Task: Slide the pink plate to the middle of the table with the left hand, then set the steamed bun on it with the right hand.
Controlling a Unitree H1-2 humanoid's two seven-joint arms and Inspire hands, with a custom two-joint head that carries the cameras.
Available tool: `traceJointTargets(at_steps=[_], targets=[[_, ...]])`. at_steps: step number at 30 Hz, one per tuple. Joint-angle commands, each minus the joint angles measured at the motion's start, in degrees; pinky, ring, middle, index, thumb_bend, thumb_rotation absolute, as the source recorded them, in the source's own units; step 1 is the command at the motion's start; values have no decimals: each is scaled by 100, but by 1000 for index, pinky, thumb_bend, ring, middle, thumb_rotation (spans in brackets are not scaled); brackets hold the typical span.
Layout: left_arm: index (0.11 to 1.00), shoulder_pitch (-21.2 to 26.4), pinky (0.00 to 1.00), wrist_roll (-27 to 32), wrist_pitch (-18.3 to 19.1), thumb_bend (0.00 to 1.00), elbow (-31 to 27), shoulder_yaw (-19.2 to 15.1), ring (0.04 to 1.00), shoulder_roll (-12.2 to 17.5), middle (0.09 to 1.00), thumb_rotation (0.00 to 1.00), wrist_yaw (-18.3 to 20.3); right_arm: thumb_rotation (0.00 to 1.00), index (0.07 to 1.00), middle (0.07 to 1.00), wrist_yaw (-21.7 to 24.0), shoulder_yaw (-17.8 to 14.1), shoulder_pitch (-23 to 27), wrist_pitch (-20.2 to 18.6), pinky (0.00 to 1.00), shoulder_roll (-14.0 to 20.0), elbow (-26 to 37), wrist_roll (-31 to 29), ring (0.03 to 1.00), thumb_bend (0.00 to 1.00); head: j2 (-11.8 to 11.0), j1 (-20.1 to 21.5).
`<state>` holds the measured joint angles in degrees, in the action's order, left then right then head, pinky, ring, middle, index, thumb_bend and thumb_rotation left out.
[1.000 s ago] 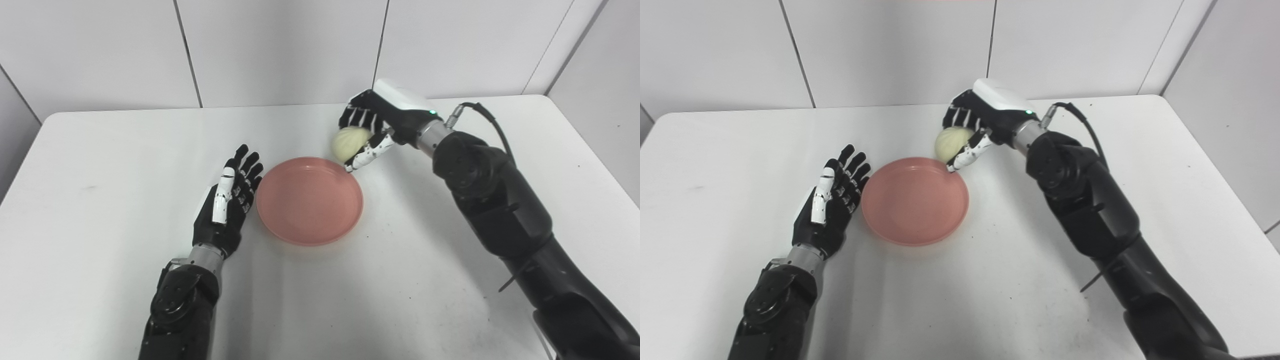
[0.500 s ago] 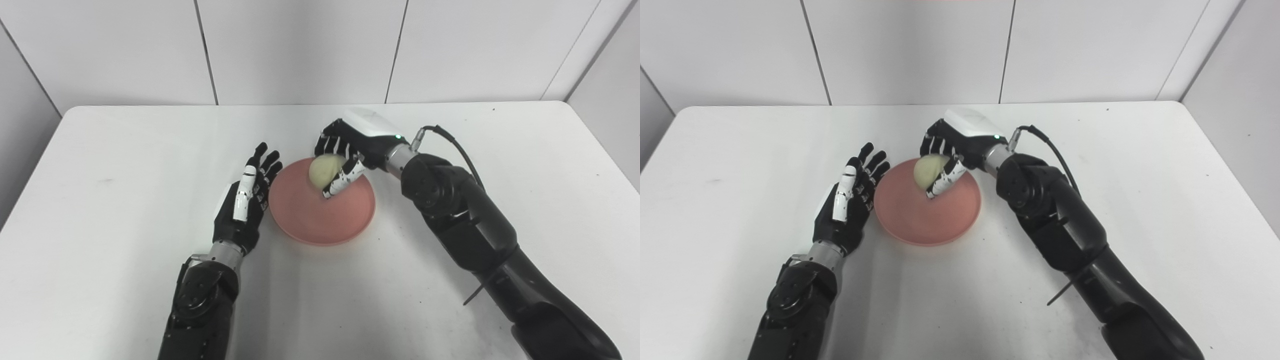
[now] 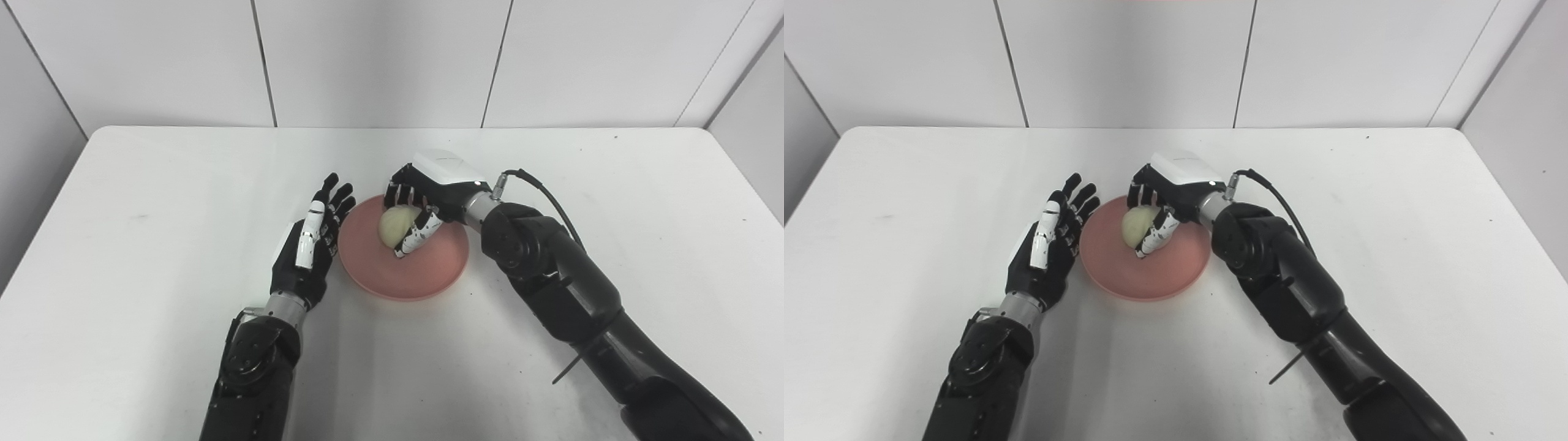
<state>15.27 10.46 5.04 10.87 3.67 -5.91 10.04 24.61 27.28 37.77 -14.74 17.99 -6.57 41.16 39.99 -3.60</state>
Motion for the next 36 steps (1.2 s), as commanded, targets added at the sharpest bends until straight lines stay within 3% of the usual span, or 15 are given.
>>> traceJointTargets(at_steps=[1, 12, 14, 16, 17, 18, 20, 21, 24, 28, 36], targets=[[986, -188, 1000, -132, 340, 433, 196, 46, 971, -7, 966, 1000, -135, 123, 491, 477, -106, 1, 170, 222, 301, -31, 60, 39, 387, 509, 21, -9], [993, -175, 1000, -121, 391, 442, 173, 35, 976, -29, 972, 1000, -106, 125, 492, 472, 182, 406, 208, 152, 280, 22, 127, 511, 369, 509, 78, -15], [991, -171, 1000, -117, 374, 444, 192, 35, 975, -26, 971, 1000, -102, 130, 493, 488, 249, 427, 213, 152, 291, 27, 175, 541, 382, 510, 78, -15], [989, -174, 1000, -146, 388, 444, 174, 47, 968, -20, 965, 1000, -117, 147, 495, 568, 325, 431, 221, 180, 387, 39, 223, 542, 480, 513, 82, -15], [989, -176, 1000, -153, 398, 444, 164, 51, 968, -20, 965, 1000, -123, 148, 495, 572, 436, 458, 240, 152, 392, 60, 271, 574, 485, 513, 83, -14], [988, -177, 1000, -156, 403, 448, 159, 52, 969, -20, 967, 1000, -125, 302, 637, 677, 516, 476, 254, 129, 498, 75, 301, 601, 604, 629, 82, -16], [986, -176, 1000, -166, 390, 451, 160, 57, 968, -18, 970, 1000, -127, 481, 771, 790, 761, 521, 291, 16, 609, 98, 381, 684, 731, 734, 86, -15], [985, -170, 1000, -168, 370, 451, 176, 60, 968, -11, 970, 1000, -117, 491, 777, 796, 934, 544, 321, -56, 615, 107, 423, 720, 737, 739, 85, -16], [984, -160, 999, -165, 321, 446, 203, 67, 976, -1, 982, 1000, -92, 671, 879, 887, 1335, 573, 380, -157, 719, 127, 528, 807, 850, 821, 89, -15], [998, -168, 998, -152, 368, 437, 130, 74, 988, -6, 997, 1000, -105, 838, 930, 942, 1664, 526, 400, -236, 788, 156, 756, 872, 905, 899, 87, -17], [976, -134, 994, -152, 226, 444, 294, 44, 970, -1, 972, 1000, -118, 916, 934, 964, 2135, 386, 466, -374, 829, 146, 1189, 968, 907, 936, 63, 6]])
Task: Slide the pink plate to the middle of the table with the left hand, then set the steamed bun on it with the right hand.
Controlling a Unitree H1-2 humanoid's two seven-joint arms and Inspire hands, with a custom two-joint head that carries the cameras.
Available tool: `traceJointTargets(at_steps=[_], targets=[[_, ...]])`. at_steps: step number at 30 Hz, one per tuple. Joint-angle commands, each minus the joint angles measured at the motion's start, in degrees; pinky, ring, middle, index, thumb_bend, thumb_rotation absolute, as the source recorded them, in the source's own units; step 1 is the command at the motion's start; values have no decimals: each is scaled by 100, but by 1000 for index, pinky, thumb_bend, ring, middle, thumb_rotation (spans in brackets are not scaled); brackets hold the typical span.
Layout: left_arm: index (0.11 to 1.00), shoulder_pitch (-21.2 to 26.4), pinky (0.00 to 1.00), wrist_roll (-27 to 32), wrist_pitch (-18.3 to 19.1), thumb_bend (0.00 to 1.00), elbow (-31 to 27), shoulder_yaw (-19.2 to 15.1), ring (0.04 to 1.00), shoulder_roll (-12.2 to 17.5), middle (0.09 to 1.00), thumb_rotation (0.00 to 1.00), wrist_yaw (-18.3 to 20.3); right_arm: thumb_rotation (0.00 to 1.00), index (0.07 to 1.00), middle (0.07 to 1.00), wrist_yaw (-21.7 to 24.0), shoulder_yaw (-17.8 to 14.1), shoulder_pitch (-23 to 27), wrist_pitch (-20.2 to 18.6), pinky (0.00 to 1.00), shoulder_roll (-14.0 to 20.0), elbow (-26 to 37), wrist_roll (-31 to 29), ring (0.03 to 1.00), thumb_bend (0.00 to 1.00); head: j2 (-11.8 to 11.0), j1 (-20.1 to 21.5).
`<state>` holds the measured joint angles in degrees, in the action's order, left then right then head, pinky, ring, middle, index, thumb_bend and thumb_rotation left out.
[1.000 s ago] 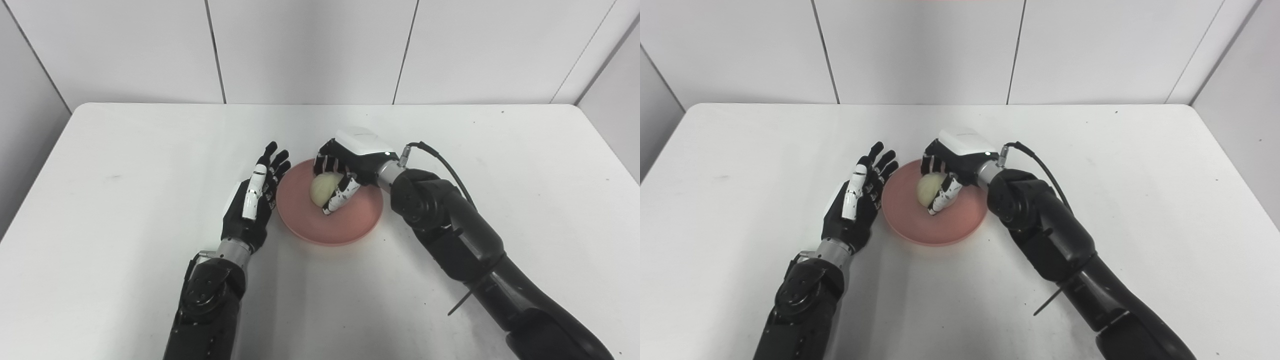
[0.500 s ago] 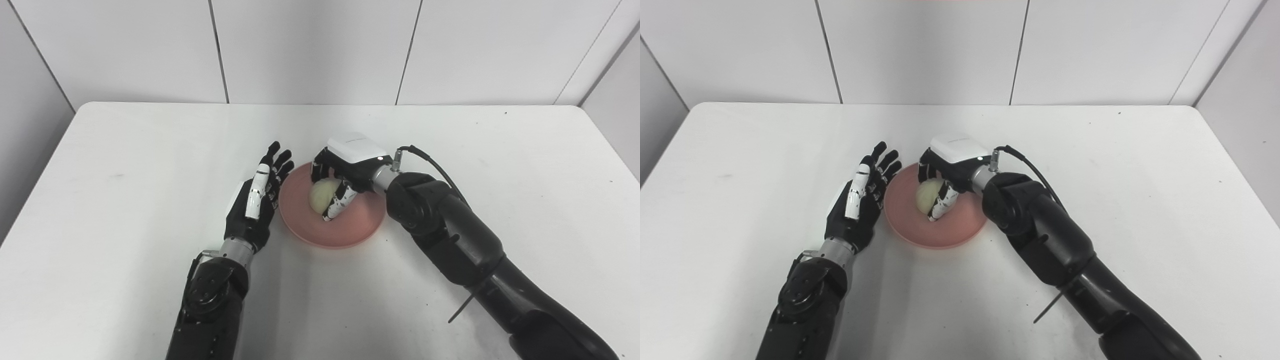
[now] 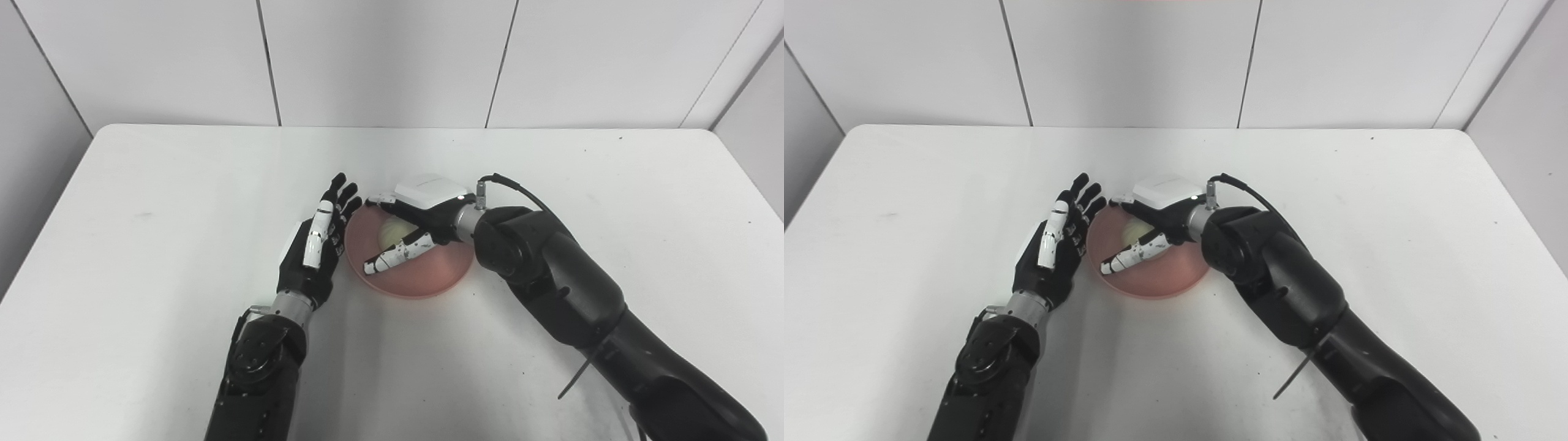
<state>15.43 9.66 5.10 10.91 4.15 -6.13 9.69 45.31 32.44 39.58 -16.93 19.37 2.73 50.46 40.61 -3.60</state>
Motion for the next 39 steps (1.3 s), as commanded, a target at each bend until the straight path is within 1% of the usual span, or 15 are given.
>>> traceJointTargets(at_steps=[1, 4, 8, 10, 14, 19, 22, 23, 24, 26, 27, 30, 35, 37, 39], targets=[[978, -147, 996, -57, 204, 442, 305, -7, 972, 24, 974, 1000, -66, 919, 930, 963, 118, -149, 295, -162, 833, 7, 312, 47, 909, 941, 1, 6], [984, -149, 1000, 0, 245, 435, 287, -31, 980, 18, 982, 1000, -49, 931, 917, 960, 271, -225, 317, -200, 836, 9, 499, 86, 913, 952, -3, 17], [976, -156, 1000, 13, 239, 425, 278, -40, 977, 23, 978, 1000, -25, 914, 903, 943, 432, -356, 316, -279, 830, -1, 725, 117, 907, 918, -19, 31], [980, -158, 1000, 16, 271, 427, 265, -51, 976, 19, 978, 1000, -28, 893, 897, 930, 432, -477, 287, -292, 815, -7, 829, 7, 890, 893, -25, 43], [985, -183, 1000, -3, 327, 434, 230, -71, 978, 20, 971, 1000, -42, 922, 880, 882, 238, -943, 168, -217, 765, -14, 977, -608, 854, 860, -31, 61], [982, -208, 1000, -4, 345, 443, 187, -86, 978, 24, 965, 1000, -47, 989, 827, 804, -339, -1568, 56, -45, 649, -94, 1176, -1286, 747, 805, -45, 99], [981, -210, 1000, 11, 319, 444, 197, -108, 975, 32, 964, 1000, -27, 998, 826, 801, -915, -1983, -94, -102, 639, -211, 1263, -1521, 741, 782, -63, 124], [986, -215, 1000, 8, 339, 442, 176, -108, 975, 35, 968, 1000, -26, 1000, 827, 790, -1106, -2097, -150, -121, 636, -256, 1267, -1567, 730, 680, -63, 124], [988, -218, 1000, 5, 338, 441, 169, -111, 975, 40, 969, 1000, -24, 1000, 827, 787, -1263, -2202, -211, -130, 636, -304, 1249, -1639, 727, 645, -78, 129], [988, -218, 1000, 2, 306, 437, 189, -117, 974, 54, 969, 1000, -14, 1000, 841, 783, -1466, -2359, -327, -187, 649, -364, 1210, -1798, 724, 581, -83, 136], [986, -220, 1000, -11, 289, 444, 201, -119, 970, 62, 968, 1000, -16, 1000, 902, 798, -1559, -2484, -436, -316, 660, -409, 1193, -1900, 737, 553, -84, 135], [981, -236, 996, -30, 304, 446, 178, -126, 962, 87, 961, 1000, -22, 1000, 980, 875, -1711, -2695, -688, -671, 714, -472, 1208, -2093, 809, 546, -87, 154], [986, -264, 1000, -12, 321, 450, 143, -128, 967, 143, 966, 1000, 22, 1000, 1000, 947, -2168, -3125, -1246, -915, 802, -762, 1250, -2583, 898, 446, -109, 182], [984, -267, 1000, 2, 297, 448, 152, -132, 970, 155, 967, 1000, 43, 1000, 1000, 986, -2294, -3237, -1395, -962, 874, -865, 1251, -2754, 956, 425, -116, 188], [987, -282, 1000, -12, 291, 442, 117, -122, 976, 161, 972, 1000, 39, 1000, 1000, 998, -2411, -3279, -1514, -965, 973, -909, 1238, -2864, 993, 445, -123, 192]])
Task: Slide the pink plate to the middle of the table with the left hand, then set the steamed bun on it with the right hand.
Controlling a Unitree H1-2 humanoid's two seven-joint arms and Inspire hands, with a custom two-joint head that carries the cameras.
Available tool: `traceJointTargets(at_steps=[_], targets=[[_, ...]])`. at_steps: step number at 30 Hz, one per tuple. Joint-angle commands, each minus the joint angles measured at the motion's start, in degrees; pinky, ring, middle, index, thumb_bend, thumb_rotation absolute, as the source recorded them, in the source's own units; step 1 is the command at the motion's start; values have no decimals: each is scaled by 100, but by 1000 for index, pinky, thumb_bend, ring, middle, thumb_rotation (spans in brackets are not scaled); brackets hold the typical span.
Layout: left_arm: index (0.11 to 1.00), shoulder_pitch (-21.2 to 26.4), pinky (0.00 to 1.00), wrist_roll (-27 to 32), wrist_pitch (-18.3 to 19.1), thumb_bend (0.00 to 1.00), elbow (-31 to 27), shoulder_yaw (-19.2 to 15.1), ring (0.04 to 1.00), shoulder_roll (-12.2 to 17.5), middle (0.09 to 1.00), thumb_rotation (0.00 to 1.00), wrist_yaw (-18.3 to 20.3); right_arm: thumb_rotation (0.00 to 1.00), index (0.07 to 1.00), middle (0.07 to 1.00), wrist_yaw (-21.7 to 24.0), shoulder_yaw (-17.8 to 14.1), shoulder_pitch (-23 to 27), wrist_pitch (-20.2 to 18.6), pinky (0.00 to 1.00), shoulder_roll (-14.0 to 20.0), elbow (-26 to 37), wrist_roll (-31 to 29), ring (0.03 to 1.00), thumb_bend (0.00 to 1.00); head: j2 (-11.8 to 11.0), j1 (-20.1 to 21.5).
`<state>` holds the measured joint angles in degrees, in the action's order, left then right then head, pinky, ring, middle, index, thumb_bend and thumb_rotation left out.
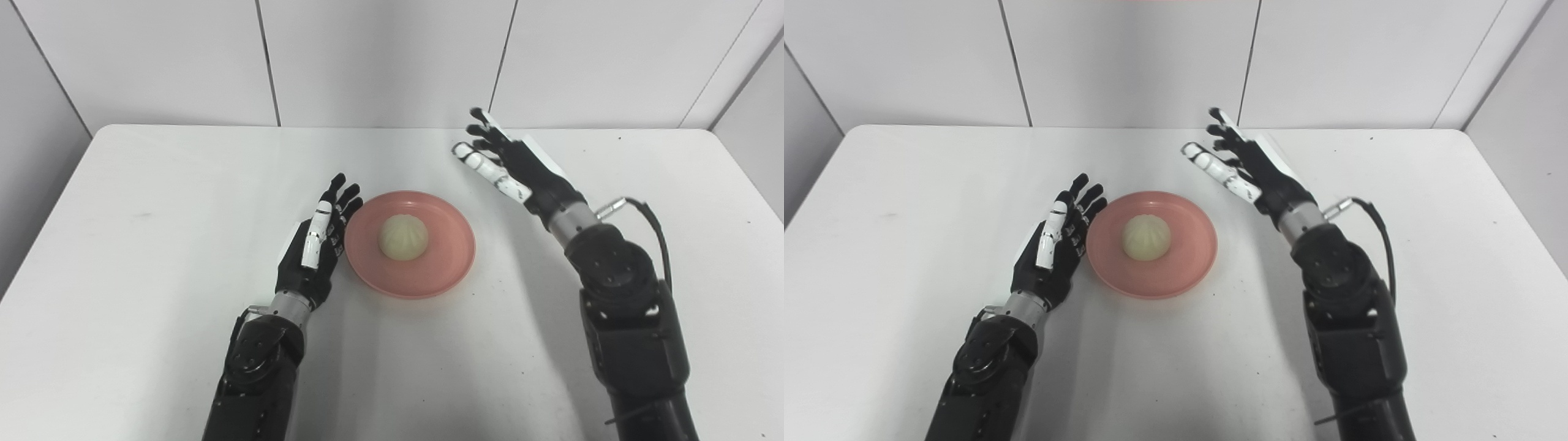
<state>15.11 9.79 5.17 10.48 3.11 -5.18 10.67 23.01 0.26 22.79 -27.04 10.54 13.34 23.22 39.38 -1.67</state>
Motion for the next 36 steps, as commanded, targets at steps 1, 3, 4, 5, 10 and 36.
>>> traceJointTargets(at_steps=[1, 3, 4, 5, 10, 36], targets=[[986, -255, 1000, -33, 280, 439, 151, -14, 975, 69, 972, 1000, -64, 1000, 1000, 1000, -228, -68, 130, 47, 989, -36, 172, -185, 998, 459, -1, -3], [986, -258, 1000, -56, 196, 440, 187, -1, 976, 85, 976, 1000, -57, 1000, 1000, 1000, -440, -186, -30, 151, 999, -183, 105, -433, 1000, 476, -7, -5], [986, -259, 1000, -59, 172, 440, 200, 3, 976, 93, 976, 1000, -51, 1000, 1000, 1000, -614, -256, -120, 342, 999, -287, 19, -581, 1000, 475, -12, -21], [986, -260, 1000, -60, 159, 444, 207, 6, 978, 99, 978, 1000, -47, 1000, 1000, 1000, -745, -295, -179, 480, 1000, -349, -42, -690, 1000, 456, -12, -21], [988, -296, 1000, -88, 93, 448, 185, 16, 975, 110, 980, 1000, -70, 1000, 1000, 1000, -1564, -403, -668, 2176, 1000, -709, -784, -1129, 1000, 358, -26, -25], [1000, -792, 1000, -1012, -964, 435, 82, 226, 1000, 130, 1000, 1000, -575, 1000, 1000, 1000, -1830, -21, -1195, 2938, 1000, -754, -1782, -1949, 1000, 260, -203, -344]])
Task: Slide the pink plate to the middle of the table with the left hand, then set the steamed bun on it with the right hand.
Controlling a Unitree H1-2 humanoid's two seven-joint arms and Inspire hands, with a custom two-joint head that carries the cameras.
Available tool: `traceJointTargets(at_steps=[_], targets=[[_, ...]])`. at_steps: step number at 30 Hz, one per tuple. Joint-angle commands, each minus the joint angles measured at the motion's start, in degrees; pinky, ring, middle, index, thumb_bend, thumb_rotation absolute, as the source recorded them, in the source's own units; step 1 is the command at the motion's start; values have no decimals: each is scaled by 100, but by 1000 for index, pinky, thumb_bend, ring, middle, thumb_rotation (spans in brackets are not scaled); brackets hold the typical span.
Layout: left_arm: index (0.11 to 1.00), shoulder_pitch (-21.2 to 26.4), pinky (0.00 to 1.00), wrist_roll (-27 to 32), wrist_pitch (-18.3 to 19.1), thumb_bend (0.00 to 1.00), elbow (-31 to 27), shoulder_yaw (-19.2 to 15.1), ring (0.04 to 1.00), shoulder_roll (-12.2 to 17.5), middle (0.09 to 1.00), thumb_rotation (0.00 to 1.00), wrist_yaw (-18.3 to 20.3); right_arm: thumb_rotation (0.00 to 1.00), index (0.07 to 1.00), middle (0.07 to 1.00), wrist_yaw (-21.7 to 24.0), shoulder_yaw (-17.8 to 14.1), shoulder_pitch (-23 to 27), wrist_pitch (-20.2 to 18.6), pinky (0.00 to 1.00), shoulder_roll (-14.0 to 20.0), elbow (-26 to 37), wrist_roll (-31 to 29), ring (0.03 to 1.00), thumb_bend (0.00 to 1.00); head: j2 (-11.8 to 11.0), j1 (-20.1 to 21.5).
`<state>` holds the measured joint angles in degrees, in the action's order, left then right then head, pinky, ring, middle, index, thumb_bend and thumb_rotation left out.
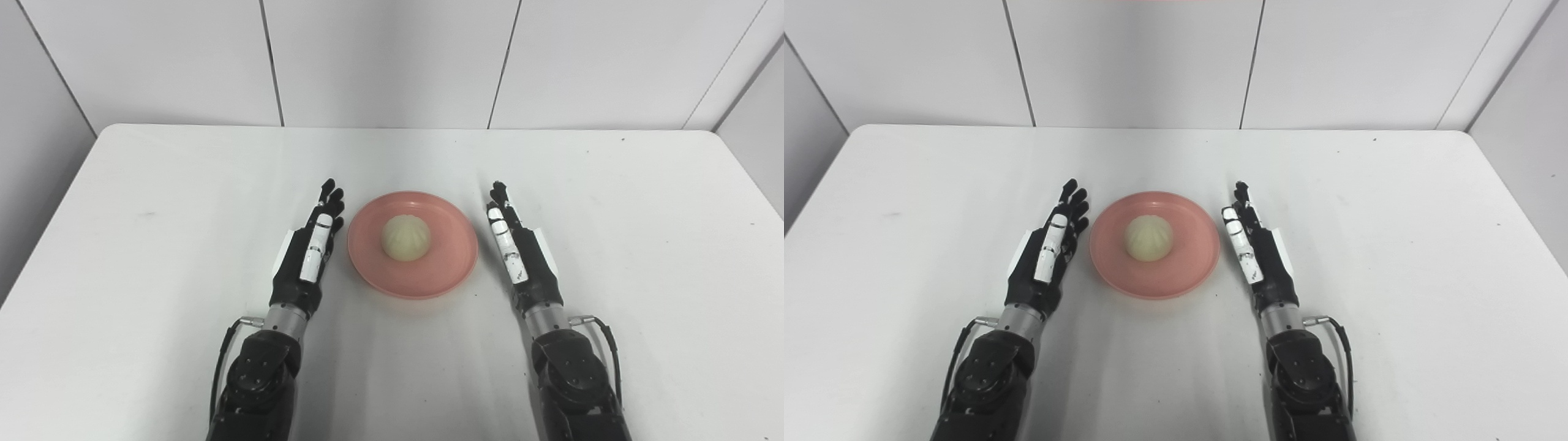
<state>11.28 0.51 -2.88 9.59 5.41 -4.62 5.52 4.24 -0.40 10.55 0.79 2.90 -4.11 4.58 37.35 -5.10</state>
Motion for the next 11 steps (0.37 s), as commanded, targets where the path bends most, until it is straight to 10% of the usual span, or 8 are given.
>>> traceJointTargets(at_steps=[1, 11], targets=[[1000, -429, 1000, -99, -164, 422, 146, 2, 1000, 71, 1000, 1000, -78, 1000, 1000, 1000, 47, 56, 27, 168, 1000, 16, -56, -92, 1000, 261, -7, -5], [1000, -484, 1000, -142, -127, 419, 103, 24, 1000, 96, 1000, 1000, -95, 1000, 1000, 1000, 56, 149, 6, 135, 1000, 41, -81, -225, 1000, 243, -19, 3]])
